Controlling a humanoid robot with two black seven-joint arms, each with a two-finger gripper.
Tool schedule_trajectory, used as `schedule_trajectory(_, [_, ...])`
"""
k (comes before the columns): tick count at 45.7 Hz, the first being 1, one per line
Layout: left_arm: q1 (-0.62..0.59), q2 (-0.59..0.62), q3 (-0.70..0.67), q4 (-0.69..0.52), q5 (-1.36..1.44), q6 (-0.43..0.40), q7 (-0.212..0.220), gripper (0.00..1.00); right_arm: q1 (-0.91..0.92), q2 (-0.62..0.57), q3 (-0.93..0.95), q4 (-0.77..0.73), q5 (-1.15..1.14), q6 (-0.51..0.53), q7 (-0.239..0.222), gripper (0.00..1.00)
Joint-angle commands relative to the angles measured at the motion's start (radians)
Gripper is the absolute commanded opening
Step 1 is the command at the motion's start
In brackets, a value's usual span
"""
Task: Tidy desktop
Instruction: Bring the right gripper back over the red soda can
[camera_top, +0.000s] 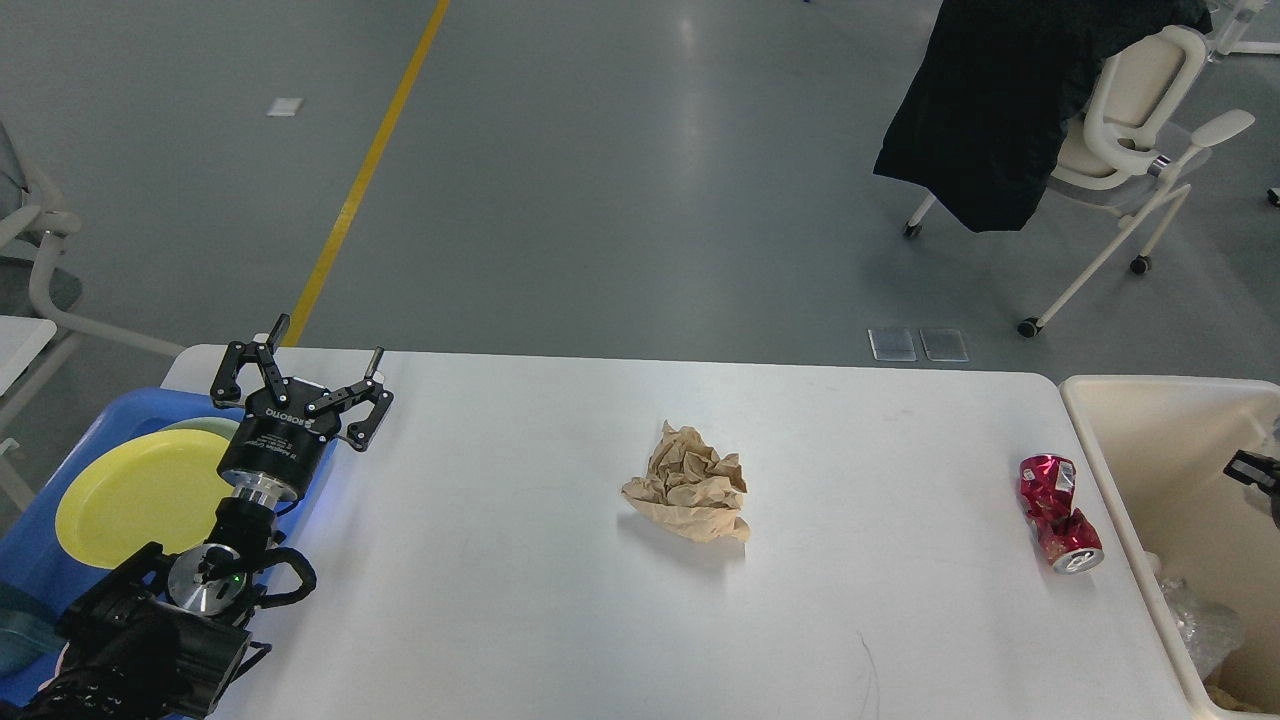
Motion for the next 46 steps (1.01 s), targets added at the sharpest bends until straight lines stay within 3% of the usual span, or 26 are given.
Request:
schedule_trajectory(1, [0.0, 0.0, -0.001, 0.0, 0.0, 0.0, 0.0, 1.0, -0.006, 0.001, -0.002, -0.001, -0.001, 0.005, -0.007, 1.0])
schedule_trajectory(20, [0.0, 0.0, 0.0, 0.0, 0.0, 0.0, 0.0, 1.0, -0.003, 0.032, 0.0, -0.005, 0.0, 0.005, -0.009, 1.0])
schedule_trajectory(30, [-0.002, -0.002, 0.0, 0.0, 0.0, 0.0, 0.0, 1.0, 0.093, 0.064, 0.0, -0.008, 0.0, 0.015, -0.007, 1.0])
schedule_trajectory(37, [-0.002, -0.002, 0.0, 0.0, 0.0, 0.0, 0.0, 1.0, 0.259, 0.066, 0.001, 0.021, -0.005, 0.087, 0.005, 1.0])
schedule_trajectory(46, [-0.002, -0.002, 0.0, 0.0, 0.0, 0.0, 0.0, 1.0, 0.521, 0.07, 0.0, 0.148, -0.02, 0.313, 0.007, 1.0])
